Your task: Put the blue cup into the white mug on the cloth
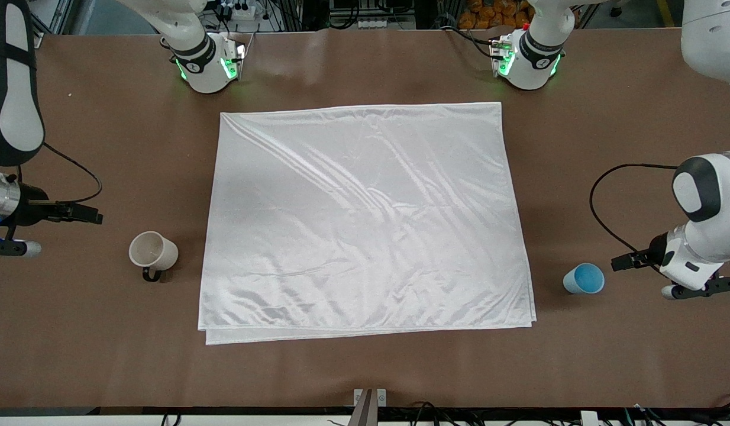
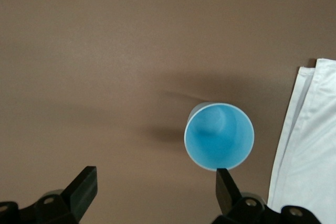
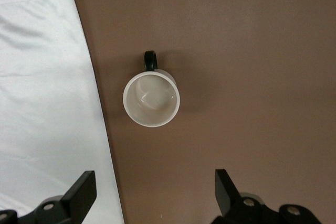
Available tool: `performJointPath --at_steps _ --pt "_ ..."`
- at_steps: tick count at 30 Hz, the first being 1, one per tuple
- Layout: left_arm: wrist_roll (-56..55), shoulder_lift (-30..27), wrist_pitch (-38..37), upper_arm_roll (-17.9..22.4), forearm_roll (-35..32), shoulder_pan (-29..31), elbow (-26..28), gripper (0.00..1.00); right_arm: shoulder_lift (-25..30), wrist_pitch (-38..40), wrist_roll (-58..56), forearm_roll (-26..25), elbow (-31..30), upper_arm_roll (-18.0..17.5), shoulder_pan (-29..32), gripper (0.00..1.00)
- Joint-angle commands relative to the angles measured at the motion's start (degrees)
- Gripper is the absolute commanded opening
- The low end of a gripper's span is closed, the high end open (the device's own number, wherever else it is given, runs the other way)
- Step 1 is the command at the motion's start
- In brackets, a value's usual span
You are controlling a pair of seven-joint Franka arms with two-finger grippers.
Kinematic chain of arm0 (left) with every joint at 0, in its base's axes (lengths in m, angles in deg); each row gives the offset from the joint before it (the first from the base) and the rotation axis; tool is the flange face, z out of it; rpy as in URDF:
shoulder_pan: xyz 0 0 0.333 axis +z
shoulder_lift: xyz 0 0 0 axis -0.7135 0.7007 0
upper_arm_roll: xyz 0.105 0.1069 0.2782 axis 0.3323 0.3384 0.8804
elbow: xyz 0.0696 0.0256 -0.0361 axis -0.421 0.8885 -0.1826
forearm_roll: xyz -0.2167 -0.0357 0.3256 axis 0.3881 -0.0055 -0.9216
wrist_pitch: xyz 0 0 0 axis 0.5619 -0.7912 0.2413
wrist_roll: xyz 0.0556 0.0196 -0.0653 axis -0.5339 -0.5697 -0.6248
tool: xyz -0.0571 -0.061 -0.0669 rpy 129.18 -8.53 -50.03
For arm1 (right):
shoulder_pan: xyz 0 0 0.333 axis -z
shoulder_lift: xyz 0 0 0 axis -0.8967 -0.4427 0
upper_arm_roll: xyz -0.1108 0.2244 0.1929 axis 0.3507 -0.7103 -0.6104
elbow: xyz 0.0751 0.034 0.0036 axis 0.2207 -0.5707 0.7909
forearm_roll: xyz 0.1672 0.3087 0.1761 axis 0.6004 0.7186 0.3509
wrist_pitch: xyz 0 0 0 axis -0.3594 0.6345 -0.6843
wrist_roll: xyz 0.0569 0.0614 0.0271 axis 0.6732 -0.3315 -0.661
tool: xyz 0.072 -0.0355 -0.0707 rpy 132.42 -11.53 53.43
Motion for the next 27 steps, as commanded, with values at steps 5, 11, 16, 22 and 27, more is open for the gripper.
performJointPath --at_steps 5,11,16,22,27 --pt "0.03 3.60 5.22 0.16 0.89 -0.52 -0.61 1.00 -5.89 -6.06 -0.76 0.97 1.10 -0.31 0.28 1.00" --pt "-0.06 5.36 7.68 0.07 1.24 -0.52 -0.70 1.00 -7.47 -7.82 -0.68 0.97 1.10 -0.40 0.20 1.00" --pt "-0.76 6.68 9.09 -0.19 1.42 -0.70 -0.70 1.00 -8.61 -8.00 -0.68 1.32 1.18 -0.40 0.20 1.00" --pt "-2.78 7.12 9.09 -0.19 1.24 -1.75 -0.87 1.00 -10.20 -10.02 -0.68 3.17 1.10 -0.40 -0.15 1.00" --pt "-2.78 8.09 9.70 -0.28 1.24 -1.84 -1.05 1.00 -10.99 -10.90 -0.33 3.17 1.10 -0.40 -0.94 1.00"
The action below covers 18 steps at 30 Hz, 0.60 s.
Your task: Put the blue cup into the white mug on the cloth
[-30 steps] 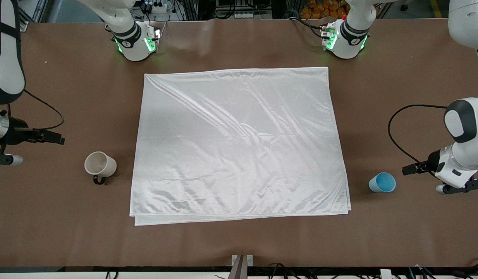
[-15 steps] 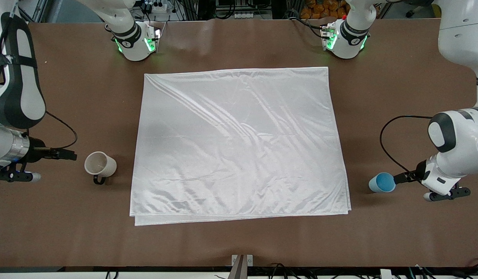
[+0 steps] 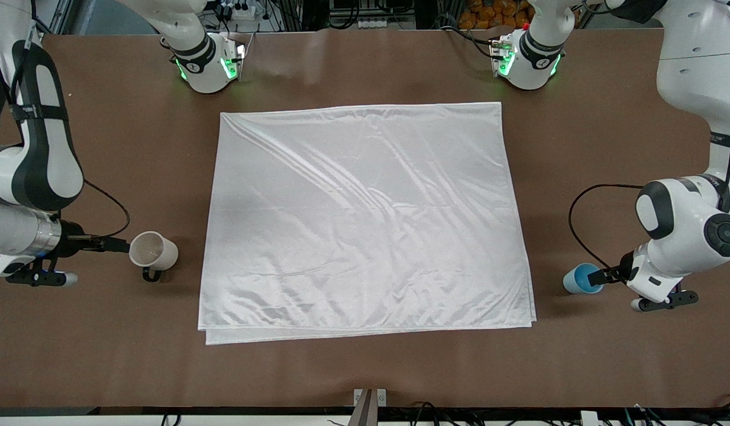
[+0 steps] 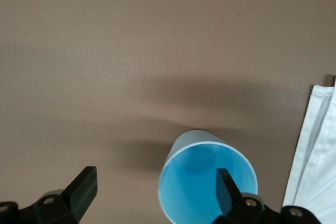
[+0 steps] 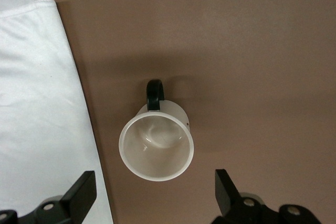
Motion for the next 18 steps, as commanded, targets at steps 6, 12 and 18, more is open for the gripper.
performJointPath --at_steps 6,12,18 --pt "-0.63 1.55 1.34 0.25 1.32 -0.34 -0.73 1.00 -2.71 -2.62 0.06 1.29 1.04 -0.13 -1.32 1.00" --pt "-0.54 1.81 1.34 0.25 1.33 -0.34 -0.46 1.00 -3.50 -3.41 0.06 1.29 1.04 -0.13 -1.94 1.00" --pt "-0.54 1.99 1.34 0.25 1.33 -0.26 -0.37 0.98 -4.73 -4.81 0.06 1.20 1.13 -0.13 -2.38 1.00"
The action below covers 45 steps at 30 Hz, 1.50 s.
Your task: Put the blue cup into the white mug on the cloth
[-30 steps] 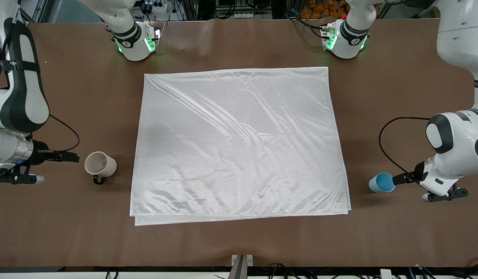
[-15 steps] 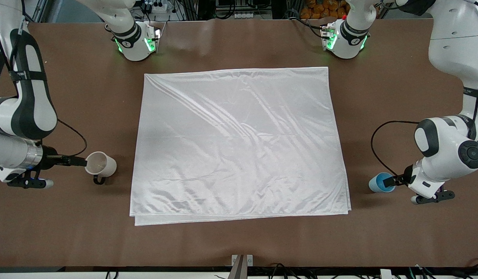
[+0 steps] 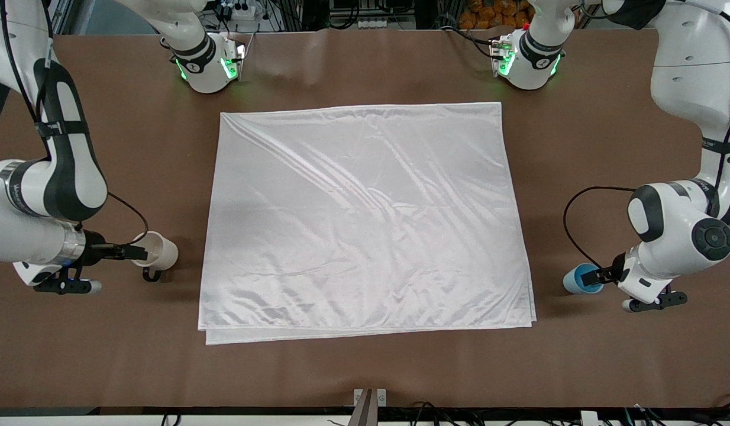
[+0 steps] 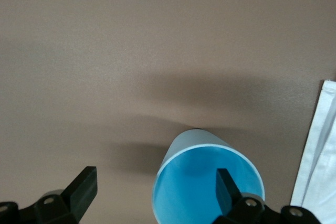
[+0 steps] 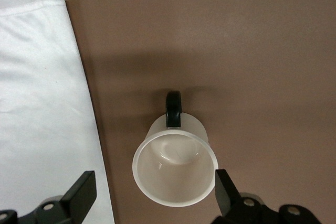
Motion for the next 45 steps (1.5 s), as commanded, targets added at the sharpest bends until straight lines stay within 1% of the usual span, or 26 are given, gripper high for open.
performJointPath --at_steps 1,6,7,13,15,17,20,29,45 --pt "-0.46 0.52 0.64 0.21 1.32 -0.23 -0.37 0.92 -1.83 -1.62 -0.06 0.85 1.12 0.15 -0.35 1.00" --pt "-0.46 0.87 0.64 0.21 1.32 -0.24 -0.37 0.63 -2.80 -1.89 0.03 0.42 1.21 0.15 -0.35 1.00" --pt "-0.46 0.88 0.64 0.21 1.32 -0.24 -0.37 0.55 -2.98 -1.89 -0.06 0.24 1.38 0.15 -0.35 1.00" --pt "-0.46 1.05 0.73 0.12 1.32 -0.24 -0.37 0.24 -4.21 -2.59 -0.06 0.06 2.09 0.15 -0.35 1.00" --pt "-0.46 1.14 0.73 0.21 1.32 -0.24 -0.46 0.16 -4.47 -4.17 -0.06 0.06 2.00 0.15 -0.35 1.00" --pt "-0.46 1.14 0.73 0.12 1.32 -0.24 -0.46 0.11 -4.91 -4.88 -0.06 0.06 2.00 0.15 -0.26 1.00" --pt "-0.46 1.23 0.73 0.12 1.32 -0.24 -0.46 0.01 -5.61 -5.31 -0.06 0.06 2.00 0.15 -0.26 1.00" --pt "-0.46 1.23 0.82 0.12 1.32 -0.32 -0.54 0.00 -7.20 -7.69 -0.06 0.06 2.00 0.15 -0.09 1.00" --pt "0.59 0.44 0.82 0.03 1.15 -0.15 -0.89 0.00 -9.04 -8.65 -0.23 -0.20 1.91 0.32 -0.18 1.00"
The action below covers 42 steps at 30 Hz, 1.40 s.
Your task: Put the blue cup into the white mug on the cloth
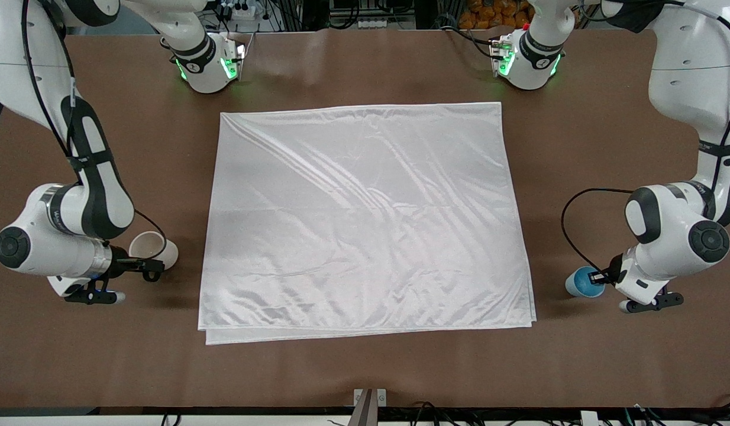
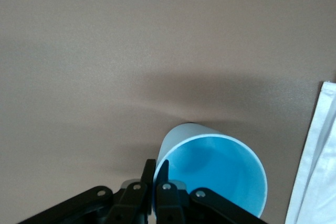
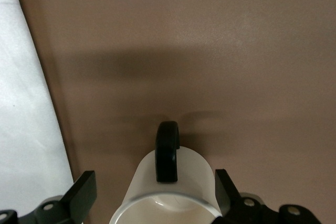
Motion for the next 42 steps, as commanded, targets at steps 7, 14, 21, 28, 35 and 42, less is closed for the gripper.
performJointPath --at_steps 7,14,21,28,35,42 --pt "1.29 -1.81 0.35 0.21 0.52 0.01 -0.41 0.00 -1.99 -1.79 -0.32 -0.12 1.28 -0.05 0.27 0.66" --pt "2.17 -2.78 0.35 0.21 0.52 0.10 -0.41 0.00 -2.61 -3.19 -0.76 -0.12 0.84 -0.05 0.36 0.29" --pt "2.18 -3.66 0.35 0.21 0.70 -0.25 -0.41 0.00 -2.78 -3.46 -0.85 -0.12 0.75 -0.05 0.10 0.07" --pt "1.74 -4.19 0.26 -0.32 0.70 -0.52 -0.50 0.00 -2.70 -3.28 -0.85 -0.56 0.84 -0.05 0.01 0.00" --pt "2.18 -5.94 -0.18 -0.32 0.35 -0.52 -0.50 0.00 -1.64 -2.06 0.03 -0.56 1.19 -0.14 -2.01 0.00" --pt "2.26 -6.56 -0.18 -0.58 0.35 -0.34 -0.41 0.00 -0.94 1.11 1.44 -0.47 2.68 -0.31 -2.98 0.00"
